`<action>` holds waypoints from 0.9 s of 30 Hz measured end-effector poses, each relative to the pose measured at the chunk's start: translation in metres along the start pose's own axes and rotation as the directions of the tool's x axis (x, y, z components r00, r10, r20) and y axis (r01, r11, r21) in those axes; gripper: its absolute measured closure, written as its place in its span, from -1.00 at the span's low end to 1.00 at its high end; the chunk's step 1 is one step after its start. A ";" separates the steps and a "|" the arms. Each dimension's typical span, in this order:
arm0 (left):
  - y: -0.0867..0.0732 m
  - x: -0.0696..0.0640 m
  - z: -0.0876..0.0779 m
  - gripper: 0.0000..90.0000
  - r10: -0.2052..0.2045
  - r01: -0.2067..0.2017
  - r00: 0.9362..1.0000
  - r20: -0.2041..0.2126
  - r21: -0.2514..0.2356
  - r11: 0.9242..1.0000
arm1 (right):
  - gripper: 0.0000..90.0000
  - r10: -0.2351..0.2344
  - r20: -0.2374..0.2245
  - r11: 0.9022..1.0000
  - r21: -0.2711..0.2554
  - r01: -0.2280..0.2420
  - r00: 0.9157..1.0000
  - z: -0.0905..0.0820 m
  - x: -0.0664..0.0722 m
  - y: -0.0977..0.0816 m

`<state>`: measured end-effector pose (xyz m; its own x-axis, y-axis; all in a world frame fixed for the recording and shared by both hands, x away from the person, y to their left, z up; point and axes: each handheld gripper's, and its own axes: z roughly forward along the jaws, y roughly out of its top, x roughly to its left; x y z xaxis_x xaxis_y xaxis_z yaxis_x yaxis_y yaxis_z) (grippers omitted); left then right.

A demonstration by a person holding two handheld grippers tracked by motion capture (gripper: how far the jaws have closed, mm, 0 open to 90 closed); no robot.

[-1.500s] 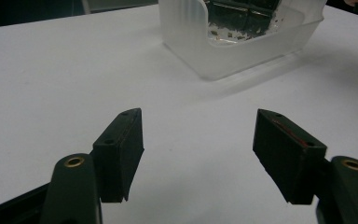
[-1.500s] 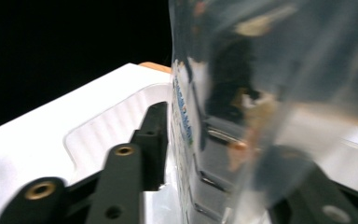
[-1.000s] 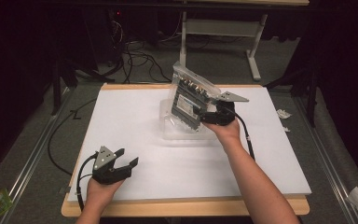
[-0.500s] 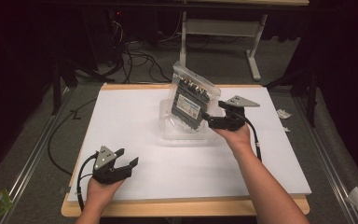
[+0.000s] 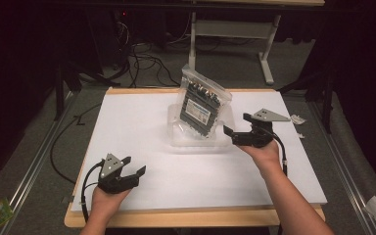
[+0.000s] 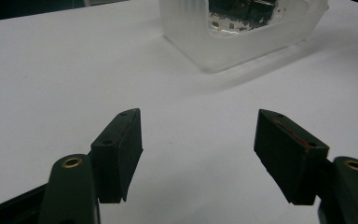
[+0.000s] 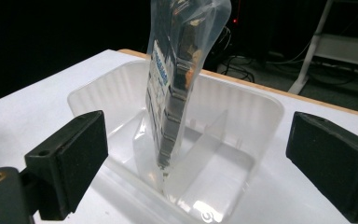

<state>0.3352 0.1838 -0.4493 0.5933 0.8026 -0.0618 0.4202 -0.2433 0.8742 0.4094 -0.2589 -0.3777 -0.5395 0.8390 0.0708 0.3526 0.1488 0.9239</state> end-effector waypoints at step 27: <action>-0.008 -0.017 -0.017 -0.38 0.027 -0.027 1.000 0.009 0.025 0.999 | -1.00 0.030 0.110 0.999 -0.046 -0.025 0.994 -0.134 -0.006 -0.111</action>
<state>0.3102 0.1816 -0.4470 0.6104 0.7909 -0.0428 0.4208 -0.2781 0.8635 0.2710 -0.3506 -0.4302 -0.4415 0.8955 0.0566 0.3303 0.1036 0.9382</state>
